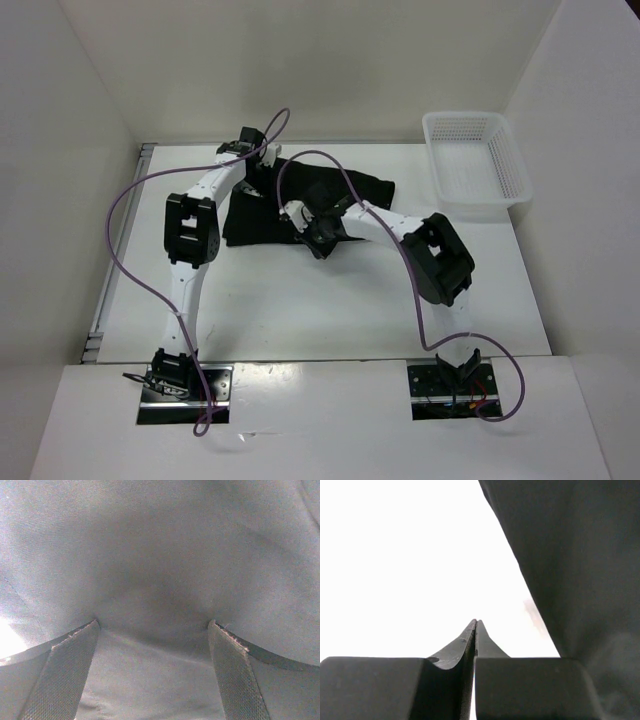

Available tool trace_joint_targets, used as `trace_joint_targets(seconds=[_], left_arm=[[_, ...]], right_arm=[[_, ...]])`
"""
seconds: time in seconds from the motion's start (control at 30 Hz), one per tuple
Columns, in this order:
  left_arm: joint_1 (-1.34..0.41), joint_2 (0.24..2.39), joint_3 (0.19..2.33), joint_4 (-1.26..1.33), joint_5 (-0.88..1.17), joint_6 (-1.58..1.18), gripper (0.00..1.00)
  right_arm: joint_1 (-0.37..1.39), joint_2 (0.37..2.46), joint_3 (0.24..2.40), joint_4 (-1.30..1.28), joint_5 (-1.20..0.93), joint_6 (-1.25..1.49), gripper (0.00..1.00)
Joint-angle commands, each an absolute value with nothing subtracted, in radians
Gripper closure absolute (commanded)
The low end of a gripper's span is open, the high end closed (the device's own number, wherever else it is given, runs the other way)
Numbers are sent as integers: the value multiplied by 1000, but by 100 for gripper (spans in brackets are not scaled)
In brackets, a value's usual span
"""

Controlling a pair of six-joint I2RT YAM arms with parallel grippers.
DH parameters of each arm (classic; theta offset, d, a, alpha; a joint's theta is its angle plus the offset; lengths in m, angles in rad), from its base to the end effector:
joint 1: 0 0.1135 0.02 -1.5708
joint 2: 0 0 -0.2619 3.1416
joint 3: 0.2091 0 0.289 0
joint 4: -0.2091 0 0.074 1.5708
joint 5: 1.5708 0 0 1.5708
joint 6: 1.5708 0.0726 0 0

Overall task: Fold and stack the shorts
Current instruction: Fold the shorts

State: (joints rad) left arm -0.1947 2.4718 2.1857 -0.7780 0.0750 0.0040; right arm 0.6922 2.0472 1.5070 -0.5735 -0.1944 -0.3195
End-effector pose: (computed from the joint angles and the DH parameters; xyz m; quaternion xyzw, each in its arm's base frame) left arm 0.5724 -0.1184 0.1259 0.1053 0.9617 -0.0600 0.2459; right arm 0.3587 0.3156 0.1220 -0.4890 0.8373 0.1347 0.2041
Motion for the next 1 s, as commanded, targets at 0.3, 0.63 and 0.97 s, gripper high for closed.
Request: trace_joint_targets(seconds=[0.3, 0.63, 0.97], left_arm=[[-204, 2451, 2072, -827, 124, 0, 4], [-213, 2390, 2051, -827, 164, 0, 3], [-213, 2390, 2042, -827, 144, 0, 2]], right_arm=[[686, 1927, 1643, -584, -141, -328, 100], [614, 1905, 1487, -471, 11, -302, 100], [557, 1934, 1336, -436, 63, -359, 100]])
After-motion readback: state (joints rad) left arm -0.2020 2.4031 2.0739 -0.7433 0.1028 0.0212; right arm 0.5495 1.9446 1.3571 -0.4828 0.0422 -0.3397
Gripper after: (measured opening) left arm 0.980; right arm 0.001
